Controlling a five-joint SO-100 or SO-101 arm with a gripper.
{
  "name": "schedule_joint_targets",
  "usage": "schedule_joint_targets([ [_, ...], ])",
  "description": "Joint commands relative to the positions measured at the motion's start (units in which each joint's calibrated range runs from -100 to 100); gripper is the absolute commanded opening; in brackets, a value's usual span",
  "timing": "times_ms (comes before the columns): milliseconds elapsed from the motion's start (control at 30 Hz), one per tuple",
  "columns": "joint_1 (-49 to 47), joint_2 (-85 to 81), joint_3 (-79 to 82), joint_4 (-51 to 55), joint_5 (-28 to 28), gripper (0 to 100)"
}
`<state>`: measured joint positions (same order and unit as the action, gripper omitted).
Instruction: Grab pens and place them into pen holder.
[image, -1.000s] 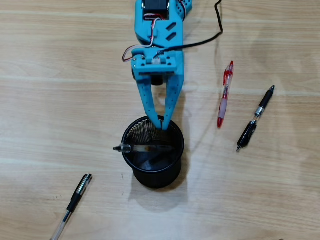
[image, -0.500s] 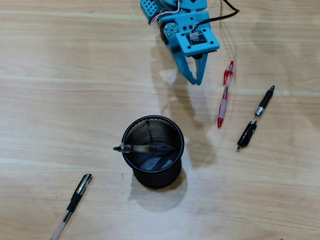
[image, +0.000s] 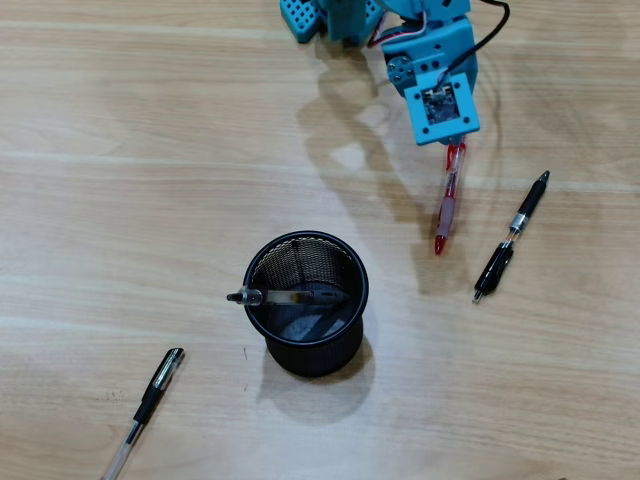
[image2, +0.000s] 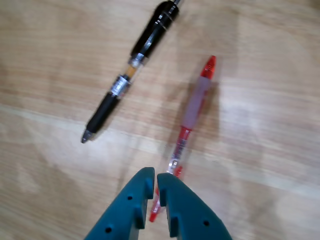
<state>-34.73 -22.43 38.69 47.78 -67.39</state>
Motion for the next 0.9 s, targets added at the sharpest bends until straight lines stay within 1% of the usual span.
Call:
schedule_joint_targets([
  [0,-2.8,7.5,-6.6,0.3,-3.1,2],
  [100,-2.9,12.0,-8.9,0.3,-4.8,2],
  [233,-2.9,15.6,-10.1,0.3,-5.0,3],
  [400,-2.9,18.5,-11.2,0.2,-5.1,12],
  [500,-2.7,20.3,-11.4,-0.4,-4.9,17],
  [867,-3.3,26.5,-14.7,-0.6,-5.0,18],
])
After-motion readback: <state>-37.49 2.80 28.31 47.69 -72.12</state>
